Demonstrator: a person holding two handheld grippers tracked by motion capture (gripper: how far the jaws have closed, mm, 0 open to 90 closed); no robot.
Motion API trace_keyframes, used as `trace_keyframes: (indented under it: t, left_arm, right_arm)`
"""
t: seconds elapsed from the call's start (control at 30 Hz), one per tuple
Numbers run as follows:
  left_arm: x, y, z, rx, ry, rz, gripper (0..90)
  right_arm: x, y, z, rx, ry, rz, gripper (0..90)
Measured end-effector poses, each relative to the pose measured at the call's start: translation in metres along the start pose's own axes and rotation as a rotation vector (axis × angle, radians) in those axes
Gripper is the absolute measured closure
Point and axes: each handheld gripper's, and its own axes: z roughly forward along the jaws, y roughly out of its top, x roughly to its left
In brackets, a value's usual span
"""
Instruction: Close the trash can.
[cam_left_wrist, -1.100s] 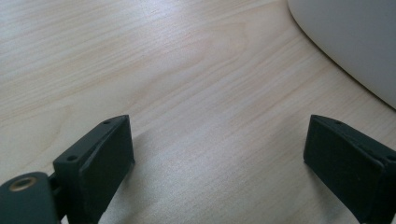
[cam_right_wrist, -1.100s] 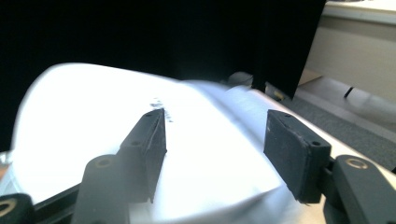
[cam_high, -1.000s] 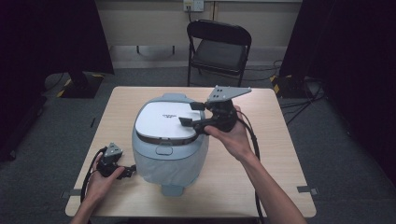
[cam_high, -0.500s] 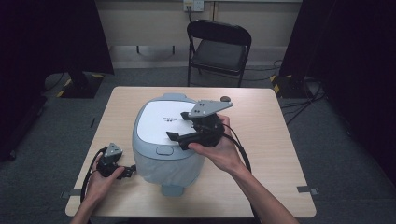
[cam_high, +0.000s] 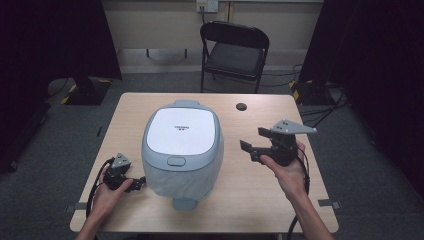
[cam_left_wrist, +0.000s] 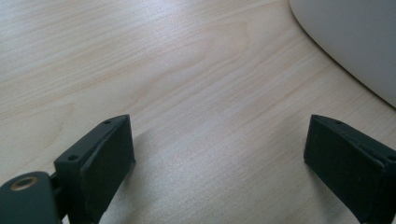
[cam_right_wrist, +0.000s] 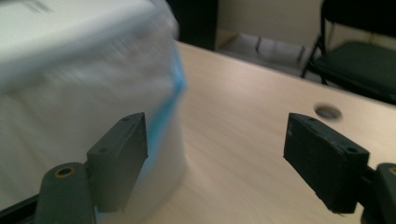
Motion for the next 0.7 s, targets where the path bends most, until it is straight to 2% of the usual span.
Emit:
trace_keyframes:
  t: [0.1, 0.17, 0.27, 0.33, 0.37, 0.47, 0.53, 0.63, 0.7]
  left_arm:
    - [0.0, 0.0, 0.0, 0.0, 0.0, -0.001, 8.0]
    - [0.0, 0.0, 0.0, 0.0, 0.001, -0.001, 8.0]
    - [0.0, 0.0, 0.0, 0.0, 0.001, -0.001, 8.0]
    - [0.0, 0.0, 0.0, 0.0, 0.001, -0.001, 8.0]
    - [0.0, 0.0, 0.0, 0.0, -0.001, -0.003, 7.9]
    - [0.0, 0.0, 0.0, 0.0, 0.001, -0.001, 7.9]
    - [0.0, 0.0, 0.0, 0.0, 0.0, -0.002, 7.9]
    - [0.0, 0.0, 0.0, 0.0, 0.0, -0.002, 8.0]
    - [0.0, 0.0, 0.0, 0.0, 0.0, -0.001, 8.0]
  right_arm:
    - [-0.022, -0.038, 0.005, 0.072, -0.066, 0.049, 20.1]
    - [-0.036, -0.065, 0.008, 0.101, -0.092, 0.101, 20.3]
    - [-0.053, -0.102, 0.015, 0.174, -0.156, 0.111, 20.7]
    - [-0.063, -0.124, 0.02, 0.219, -0.17, 0.15, 20.8]
    - [-0.066, -0.132, 0.022, 0.243, -0.187, 0.152, 20.9]
    - [-0.071, -0.152, 0.026, 0.299, -0.224, 0.166, 20.7]
    - [-0.072, -0.157, 0.029, 0.338, -0.265, 0.148, 19.7]
    - [-0.071, -0.161, 0.03, 0.331, -0.294, 0.106, 19.8]
    - [-0.07, -0.162, 0.031, 0.318, -0.304, 0.105, 18.1]
